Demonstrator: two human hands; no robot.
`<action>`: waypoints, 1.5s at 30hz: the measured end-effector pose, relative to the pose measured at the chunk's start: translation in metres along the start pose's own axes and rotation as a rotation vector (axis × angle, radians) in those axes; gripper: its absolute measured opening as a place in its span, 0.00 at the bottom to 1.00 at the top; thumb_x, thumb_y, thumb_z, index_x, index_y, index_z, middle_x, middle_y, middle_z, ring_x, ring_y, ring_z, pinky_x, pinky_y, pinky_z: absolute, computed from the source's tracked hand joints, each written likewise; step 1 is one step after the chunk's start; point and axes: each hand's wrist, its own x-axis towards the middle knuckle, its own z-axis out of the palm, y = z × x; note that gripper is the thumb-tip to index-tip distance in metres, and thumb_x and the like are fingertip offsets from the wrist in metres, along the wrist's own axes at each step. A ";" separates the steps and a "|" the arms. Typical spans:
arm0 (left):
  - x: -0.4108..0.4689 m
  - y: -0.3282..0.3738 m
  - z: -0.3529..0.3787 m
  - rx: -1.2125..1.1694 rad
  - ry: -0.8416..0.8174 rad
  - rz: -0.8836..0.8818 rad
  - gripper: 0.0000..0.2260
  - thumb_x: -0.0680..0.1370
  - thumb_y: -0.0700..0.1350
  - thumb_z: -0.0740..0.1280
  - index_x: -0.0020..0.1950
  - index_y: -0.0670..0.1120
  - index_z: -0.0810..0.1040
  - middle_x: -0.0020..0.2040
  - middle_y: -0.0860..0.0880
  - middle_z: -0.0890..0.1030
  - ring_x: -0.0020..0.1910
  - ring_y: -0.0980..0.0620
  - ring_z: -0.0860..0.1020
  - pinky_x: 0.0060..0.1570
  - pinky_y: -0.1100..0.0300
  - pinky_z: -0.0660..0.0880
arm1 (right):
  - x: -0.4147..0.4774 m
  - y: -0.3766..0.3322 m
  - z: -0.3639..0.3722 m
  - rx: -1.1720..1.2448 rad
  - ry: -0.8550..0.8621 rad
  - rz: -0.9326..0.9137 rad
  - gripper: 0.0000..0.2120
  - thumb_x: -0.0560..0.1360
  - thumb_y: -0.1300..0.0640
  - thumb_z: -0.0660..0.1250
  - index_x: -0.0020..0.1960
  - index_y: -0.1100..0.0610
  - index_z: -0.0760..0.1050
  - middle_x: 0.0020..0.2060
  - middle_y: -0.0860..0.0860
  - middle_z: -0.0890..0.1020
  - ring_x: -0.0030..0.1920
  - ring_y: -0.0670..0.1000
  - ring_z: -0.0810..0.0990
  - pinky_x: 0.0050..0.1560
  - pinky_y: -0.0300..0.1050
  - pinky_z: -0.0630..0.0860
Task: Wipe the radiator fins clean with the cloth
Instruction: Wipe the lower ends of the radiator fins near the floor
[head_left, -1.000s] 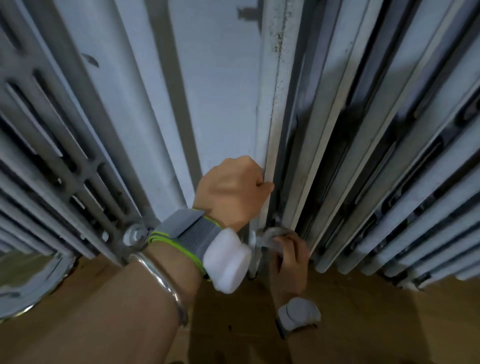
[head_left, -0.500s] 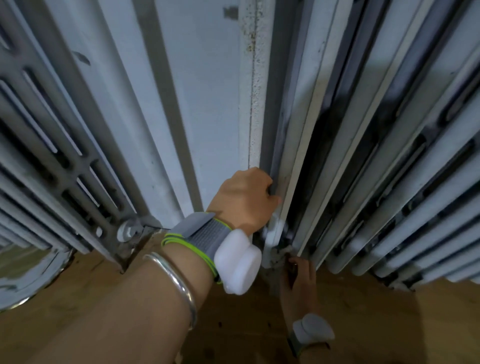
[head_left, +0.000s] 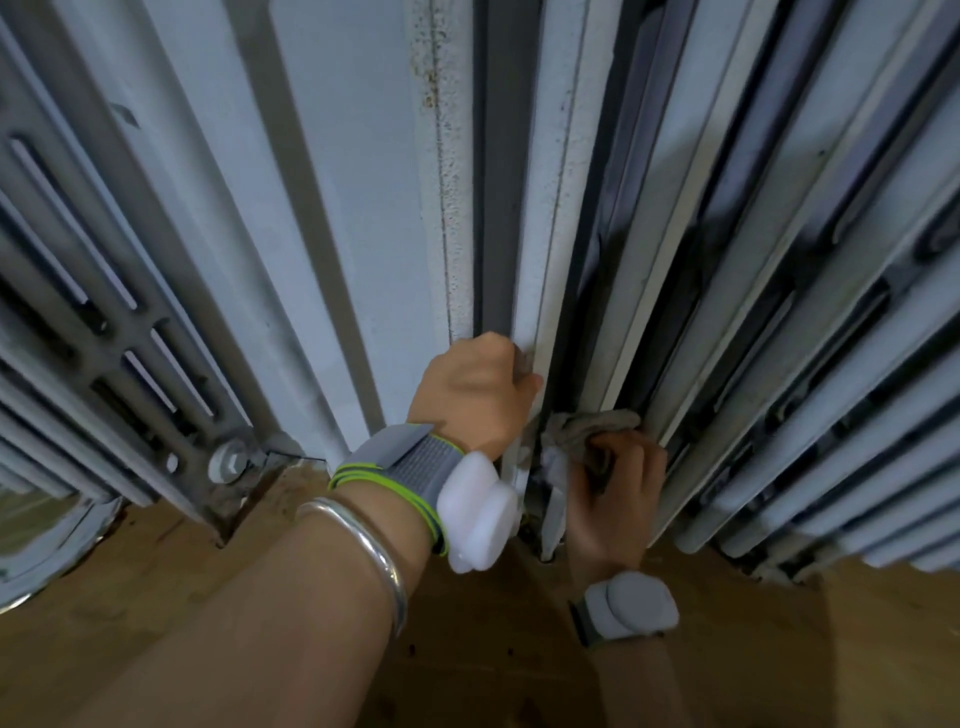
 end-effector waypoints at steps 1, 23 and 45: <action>0.001 0.000 0.001 0.001 0.010 -0.001 0.13 0.77 0.55 0.64 0.45 0.45 0.76 0.48 0.43 0.80 0.49 0.41 0.78 0.48 0.55 0.75 | -0.003 0.005 0.002 0.005 -0.014 0.004 0.08 0.73 0.60 0.65 0.51 0.61 0.72 0.50 0.60 0.72 0.50 0.54 0.71 0.55 0.33 0.65; 0.006 -0.006 0.009 0.006 0.107 0.060 0.16 0.76 0.56 0.66 0.34 0.48 0.69 0.36 0.48 0.73 0.40 0.47 0.74 0.41 0.59 0.68 | -0.078 0.072 0.036 0.287 -0.224 1.395 0.07 0.78 0.65 0.62 0.53 0.55 0.73 0.56 0.66 0.77 0.54 0.66 0.76 0.54 0.61 0.75; 0.004 -0.005 0.008 0.048 0.093 0.104 0.15 0.77 0.56 0.65 0.40 0.45 0.74 0.38 0.47 0.75 0.45 0.44 0.78 0.44 0.58 0.72 | -0.009 -0.031 -0.005 0.383 0.141 0.557 0.10 0.75 0.63 0.68 0.56 0.59 0.75 0.48 0.47 0.78 0.48 0.42 0.78 0.48 0.34 0.76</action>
